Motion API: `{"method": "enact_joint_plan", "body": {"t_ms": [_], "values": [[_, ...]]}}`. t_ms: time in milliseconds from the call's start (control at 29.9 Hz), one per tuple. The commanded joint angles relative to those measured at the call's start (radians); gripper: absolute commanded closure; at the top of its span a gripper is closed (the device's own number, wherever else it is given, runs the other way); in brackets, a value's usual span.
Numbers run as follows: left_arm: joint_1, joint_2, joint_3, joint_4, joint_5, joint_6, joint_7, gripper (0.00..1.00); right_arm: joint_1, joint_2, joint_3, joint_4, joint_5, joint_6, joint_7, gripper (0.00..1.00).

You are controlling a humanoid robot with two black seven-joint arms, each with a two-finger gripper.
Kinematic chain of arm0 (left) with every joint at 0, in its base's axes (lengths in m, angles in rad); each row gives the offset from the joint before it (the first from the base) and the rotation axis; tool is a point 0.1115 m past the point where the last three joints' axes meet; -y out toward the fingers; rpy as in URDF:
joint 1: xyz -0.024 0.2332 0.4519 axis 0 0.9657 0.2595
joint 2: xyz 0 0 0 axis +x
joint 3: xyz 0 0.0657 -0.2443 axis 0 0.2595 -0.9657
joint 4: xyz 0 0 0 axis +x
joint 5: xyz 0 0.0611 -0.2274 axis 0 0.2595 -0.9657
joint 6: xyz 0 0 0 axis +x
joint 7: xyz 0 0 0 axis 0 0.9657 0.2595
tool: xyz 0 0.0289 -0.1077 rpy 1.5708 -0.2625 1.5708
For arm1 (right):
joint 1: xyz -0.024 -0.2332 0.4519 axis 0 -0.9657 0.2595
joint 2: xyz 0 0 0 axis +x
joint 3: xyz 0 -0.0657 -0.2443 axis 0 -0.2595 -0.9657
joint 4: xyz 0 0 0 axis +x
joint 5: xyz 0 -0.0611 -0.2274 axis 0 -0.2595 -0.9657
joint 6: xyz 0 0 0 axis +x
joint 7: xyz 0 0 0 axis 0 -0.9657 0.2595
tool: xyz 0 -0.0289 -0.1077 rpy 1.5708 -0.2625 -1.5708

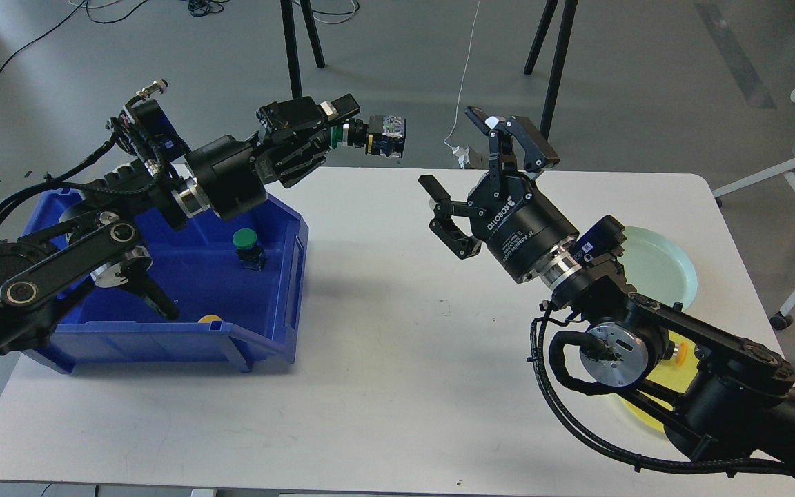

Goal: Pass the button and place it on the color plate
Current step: 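Lift the green button with the left gripper toward the right gripper, then grasp the green button with the right gripper and open the left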

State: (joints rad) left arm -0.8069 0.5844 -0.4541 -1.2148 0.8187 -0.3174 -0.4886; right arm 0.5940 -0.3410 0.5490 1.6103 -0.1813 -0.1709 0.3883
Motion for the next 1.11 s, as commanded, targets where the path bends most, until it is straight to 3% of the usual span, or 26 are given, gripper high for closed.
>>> {"method": "enact_joint_plan", "body": {"t_ms": [0, 335, 368, 469, 569, 804, 938, 1005, 1072], "values": [[0.000, 0.000, 0.000, 0.000, 0.000, 0.000, 0.000, 0.98, 0.042, 0.033, -0.038, -0.029, -0.001, -0.030, 0.000, 0.02], [0.000, 0.000, 0.000, -0.003, 0.019, 0.000, 0.000, 0.98, 0.116, 0.140, -0.049, -0.109, 0.000, -0.068, -0.002, 0.07], [0.000, 0.000, 0.000, -0.003, 0.019, -0.002, 0.000, 0.98, 0.116, 0.142, -0.050, -0.109, -0.001, -0.068, -0.002, 0.16], [0.000, 0.000, 0.000, -0.003, 0.019, -0.002, 0.000, 0.98, 0.121, 0.142, -0.089, -0.109, -0.029, -0.068, -0.002, 0.55], [0.000, 0.000, 0.000, -0.002, 0.020, -0.002, 0.000, 0.98, 0.125, 0.146, -0.121, -0.109, -0.066, -0.075, -0.002, 0.83], [0.000, 0.000, 0.000, -0.002, 0.023, 0.000, 0.000, 0.98, 0.119, 0.146, -0.124, -0.107, -0.063, -0.090, -0.002, 0.99], [0.000, 0.000, 0.000, -0.002, 0.023, 0.000, 0.000, 0.97, 0.121, 0.146, -0.124, -0.101, -0.061, -0.105, -0.002, 0.99], [0.000, 0.000, 0.000, -0.002, 0.023, 0.000, 0.000, 0.88, 0.122, 0.146, -0.124, -0.099, -0.061, -0.111, -0.002, 0.99], [0.000, -0.001, -0.003, -0.003, 0.023, -0.003, 0.000, 0.70, 0.122, 0.143, -0.124, -0.098, -0.061, -0.113, -0.002, 0.99]]}}
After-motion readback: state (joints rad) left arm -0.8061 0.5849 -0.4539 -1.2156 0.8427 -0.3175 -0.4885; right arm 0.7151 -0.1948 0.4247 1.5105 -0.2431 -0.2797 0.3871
